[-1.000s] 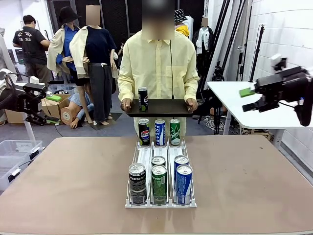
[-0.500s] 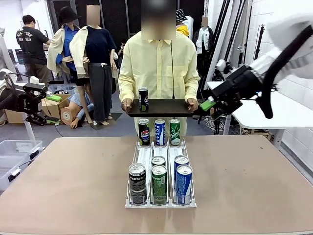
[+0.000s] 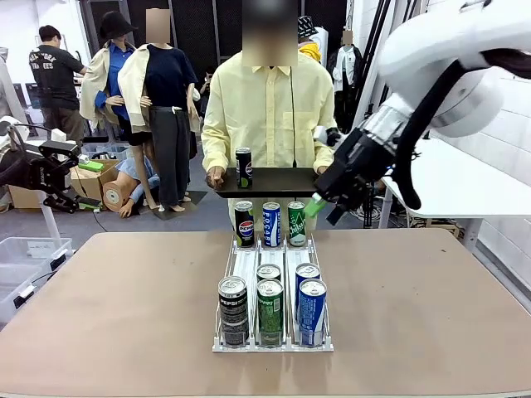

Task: Retrieve and hand over the desired beverage to the person.
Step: Pick up another can of the same type that the person held from the Automatic Can Dispenser.

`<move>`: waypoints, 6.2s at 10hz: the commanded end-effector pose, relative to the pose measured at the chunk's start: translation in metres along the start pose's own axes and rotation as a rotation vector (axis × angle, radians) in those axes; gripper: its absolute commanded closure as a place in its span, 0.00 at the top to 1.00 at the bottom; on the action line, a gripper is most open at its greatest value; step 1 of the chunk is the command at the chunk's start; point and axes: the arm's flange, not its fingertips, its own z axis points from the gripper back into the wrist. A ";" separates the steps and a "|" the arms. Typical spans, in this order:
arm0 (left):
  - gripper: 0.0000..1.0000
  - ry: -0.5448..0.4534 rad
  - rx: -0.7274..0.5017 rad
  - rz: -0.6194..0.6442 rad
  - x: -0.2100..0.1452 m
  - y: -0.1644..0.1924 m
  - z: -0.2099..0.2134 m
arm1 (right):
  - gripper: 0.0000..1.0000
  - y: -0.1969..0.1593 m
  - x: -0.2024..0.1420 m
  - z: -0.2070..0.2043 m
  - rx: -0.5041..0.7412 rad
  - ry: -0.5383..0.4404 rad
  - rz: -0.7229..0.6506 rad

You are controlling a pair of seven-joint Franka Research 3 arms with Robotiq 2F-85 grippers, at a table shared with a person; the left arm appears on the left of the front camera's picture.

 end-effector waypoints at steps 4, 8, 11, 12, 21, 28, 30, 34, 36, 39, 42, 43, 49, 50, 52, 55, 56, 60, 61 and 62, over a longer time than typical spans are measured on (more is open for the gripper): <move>1.00 -0.003 0.001 0.000 0.000 -0.001 0.002 | 1.00 0.028 0.007 -0.067 -0.201 0.041 0.063; 1.00 -0.003 0.001 0.000 0.000 -0.001 0.002 | 1.00 0.050 0.019 -0.101 -0.259 0.134 0.133; 1.00 -0.003 0.001 0.000 0.000 -0.001 0.002 | 1.00 0.065 0.021 -0.121 -0.312 0.180 0.176; 1.00 -0.003 0.001 0.000 0.000 -0.001 0.002 | 1.00 0.069 0.021 -0.128 -0.335 0.177 0.187; 1.00 -0.003 0.001 0.000 0.000 -0.001 0.002 | 1.00 0.076 0.029 -0.182 -0.569 0.122 -0.063; 1.00 -0.003 0.001 0.000 0.000 -0.001 0.002 | 1.00 0.076 0.027 -0.198 -0.626 0.138 -0.067; 1.00 -0.003 0.001 0.000 0.000 -0.001 0.002 | 1.00 0.072 0.029 -0.201 -0.628 0.111 -0.070; 1.00 -0.003 0.001 0.000 0.000 -0.001 0.002 | 1.00 0.062 0.029 -0.213 -0.633 0.110 -0.093; 1.00 -0.003 0.001 0.000 0.000 -0.001 0.002 | 1.00 0.060 0.027 -0.216 -0.640 0.119 -0.097; 1.00 -0.003 0.001 0.000 0.000 -0.001 0.002 | 1.00 0.057 0.023 -0.209 -0.605 0.142 -0.087; 1.00 -0.003 0.001 0.000 0.000 -0.001 0.002 | 1.00 0.057 0.023 -0.209 -0.605 0.142 -0.087; 1.00 -0.003 0.001 0.000 0.000 -0.001 0.002 | 1.00 0.057 0.023 -0.209 -0.605 0.142 -0.087; 1.00 -0.003 0.001 0.000 0.000 -0.001 0.002 | 1.00 0.056 0.033 -0.220 -0.577 0.194 -0.123; 1.00 -0.003 0.001 0.000 0.000 -0.001 0.002 | 1.00 0.056 0.034 -0.221 -0.574 0.195 -0.125; 1.00 -0.003 0.001 0.000 0.000 -0.001 0.002 | 1.00 0.057 0.035 -0.222 -0.586 0.208 -0.141; 1.00 -0.003 0.001 0.000 0.000 -0.001 0.002 | 0.90 0.058 0.036 -0.221 -0.590 0.233 -0.157; 1.00 -0.003 0.001 0.000 0.000 -0.001 0.002 | 0.86 0.058 0.036 -0.221 -0.584 0.245 -0.160; 1.00 -0.003 0.001 0.000 0.000 -0.001 0.002 | 0.66 0.056 0.039 -0.224 -0.565 0.294 -0.176; 1.00 -0.003 0.001 0.000 0.000 -0.001 0.002 | 0.61 0.056 0.039 -0.224 -0.564 0.293 -0.175; 1.00 -0.003 0.001 0.000 0.000 -0.001 0.002 | 0.57 0.055 0.039 -0.224 -0.565 0.291 -0.175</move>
